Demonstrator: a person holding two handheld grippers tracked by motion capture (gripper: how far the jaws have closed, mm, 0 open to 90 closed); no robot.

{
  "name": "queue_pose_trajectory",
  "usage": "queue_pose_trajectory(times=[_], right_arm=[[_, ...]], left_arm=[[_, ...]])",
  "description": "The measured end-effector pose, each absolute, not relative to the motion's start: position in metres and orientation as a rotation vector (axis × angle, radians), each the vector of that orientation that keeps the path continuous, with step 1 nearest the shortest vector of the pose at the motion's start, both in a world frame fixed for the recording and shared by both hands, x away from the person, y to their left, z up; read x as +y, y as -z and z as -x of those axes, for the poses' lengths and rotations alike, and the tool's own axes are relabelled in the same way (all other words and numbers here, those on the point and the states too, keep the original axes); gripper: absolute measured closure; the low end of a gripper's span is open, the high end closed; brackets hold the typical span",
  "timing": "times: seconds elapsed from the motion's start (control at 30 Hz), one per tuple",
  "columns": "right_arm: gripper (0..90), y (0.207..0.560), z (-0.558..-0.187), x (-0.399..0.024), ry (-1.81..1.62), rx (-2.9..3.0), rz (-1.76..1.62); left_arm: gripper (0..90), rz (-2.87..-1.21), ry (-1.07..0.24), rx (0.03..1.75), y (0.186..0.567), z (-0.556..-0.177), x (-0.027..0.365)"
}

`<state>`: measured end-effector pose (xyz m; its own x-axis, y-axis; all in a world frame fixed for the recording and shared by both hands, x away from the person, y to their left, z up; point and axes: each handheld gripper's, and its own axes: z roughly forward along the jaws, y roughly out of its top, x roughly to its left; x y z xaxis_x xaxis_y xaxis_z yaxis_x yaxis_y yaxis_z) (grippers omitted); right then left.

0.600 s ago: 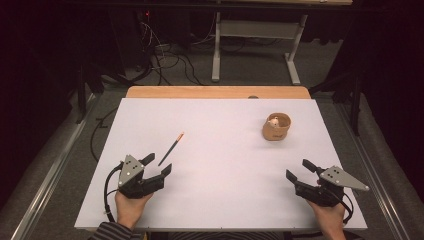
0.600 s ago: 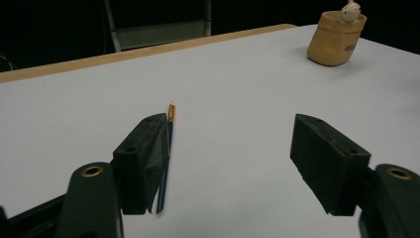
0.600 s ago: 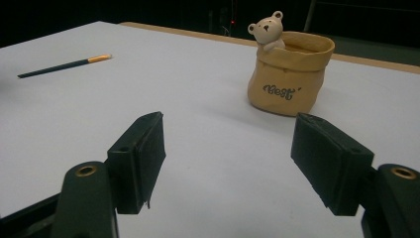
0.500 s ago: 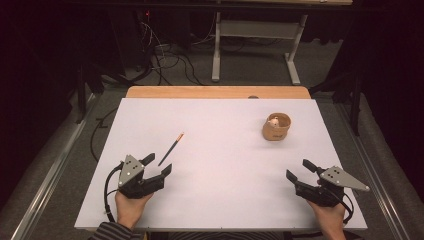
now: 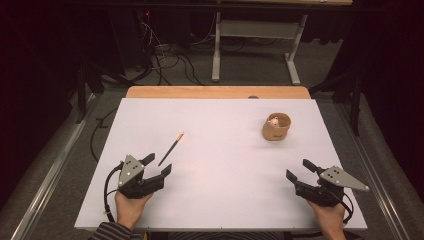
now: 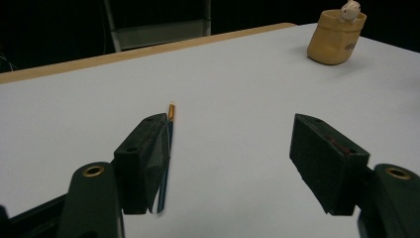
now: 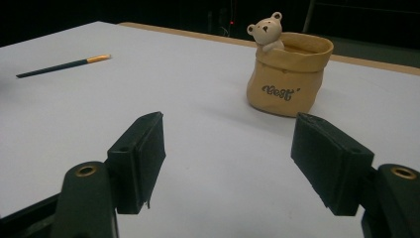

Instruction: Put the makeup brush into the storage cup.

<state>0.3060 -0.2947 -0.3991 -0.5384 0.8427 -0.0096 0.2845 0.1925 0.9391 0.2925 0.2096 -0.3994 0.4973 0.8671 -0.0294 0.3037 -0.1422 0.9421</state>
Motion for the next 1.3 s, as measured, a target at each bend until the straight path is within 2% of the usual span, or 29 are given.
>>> queue_pose_trajectory(times=[1.3], right_arm=[[31.3,0.3994,-0.3073,-0.295,-1.346,1.933,-1.051]], left_arm=[[32.5,-1.688,-0.667,1.011,0.396,-0.2995,0.208]])
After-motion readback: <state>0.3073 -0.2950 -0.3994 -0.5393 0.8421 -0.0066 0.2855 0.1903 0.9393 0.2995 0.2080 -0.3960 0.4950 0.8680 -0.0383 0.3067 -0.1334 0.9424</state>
